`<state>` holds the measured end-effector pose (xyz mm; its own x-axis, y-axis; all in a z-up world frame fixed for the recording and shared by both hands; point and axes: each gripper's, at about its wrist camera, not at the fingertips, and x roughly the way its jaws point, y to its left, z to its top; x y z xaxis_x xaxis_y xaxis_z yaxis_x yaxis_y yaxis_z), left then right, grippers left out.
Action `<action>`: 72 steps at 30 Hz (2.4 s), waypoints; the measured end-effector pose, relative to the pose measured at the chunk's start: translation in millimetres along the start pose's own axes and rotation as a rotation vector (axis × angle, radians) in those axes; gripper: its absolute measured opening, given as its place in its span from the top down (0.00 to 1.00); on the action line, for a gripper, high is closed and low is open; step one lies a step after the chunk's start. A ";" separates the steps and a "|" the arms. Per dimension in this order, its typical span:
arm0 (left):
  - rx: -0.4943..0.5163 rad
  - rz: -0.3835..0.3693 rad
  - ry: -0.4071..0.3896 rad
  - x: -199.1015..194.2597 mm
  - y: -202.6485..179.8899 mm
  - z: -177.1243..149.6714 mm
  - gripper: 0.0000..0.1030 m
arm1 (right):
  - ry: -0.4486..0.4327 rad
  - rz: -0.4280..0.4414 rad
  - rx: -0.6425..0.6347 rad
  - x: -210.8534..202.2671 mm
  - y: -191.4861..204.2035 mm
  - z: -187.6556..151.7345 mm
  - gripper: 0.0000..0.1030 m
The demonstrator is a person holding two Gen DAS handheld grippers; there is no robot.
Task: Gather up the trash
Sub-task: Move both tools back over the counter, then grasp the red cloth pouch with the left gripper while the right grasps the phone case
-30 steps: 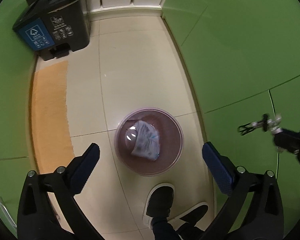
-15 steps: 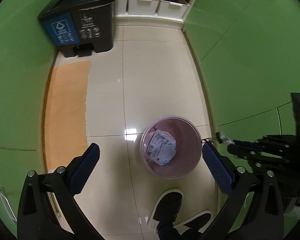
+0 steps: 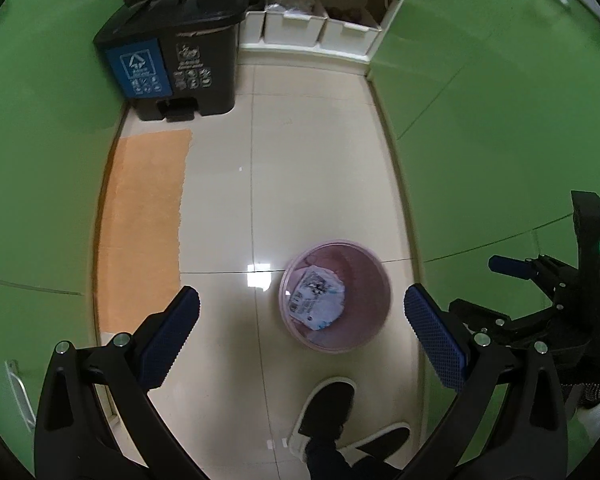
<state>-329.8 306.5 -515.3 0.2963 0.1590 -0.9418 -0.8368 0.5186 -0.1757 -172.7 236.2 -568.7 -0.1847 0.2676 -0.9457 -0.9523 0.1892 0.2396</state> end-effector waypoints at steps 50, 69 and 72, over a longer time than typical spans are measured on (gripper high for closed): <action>0.950 -0.487 -0.149 -357.3 -566.5 2.1 0.03 | -0.484 -0.558 1.014 -580.5 -218.0 -367.4 0.06; 0.977 -0.438 -0.058 -315.5 -603.9 -22.9 0.03 | -0.318 -0.485 1.062 -512.3 -278.6 -377.9 0.06; 0.977 -0.433 -0.051 -312.3 -604.8 -23.6 0.03 | -0.310 -0.484 1.051 -509.8 -278.3 -374.9 0.06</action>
<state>72.8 -76.6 -121.7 0.5171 -0.1769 -0.8374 0.0691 0.9839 -0.1651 95.4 -307.1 -235.7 0.3417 0.1447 -0.9286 -0.2157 0.9738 0.0723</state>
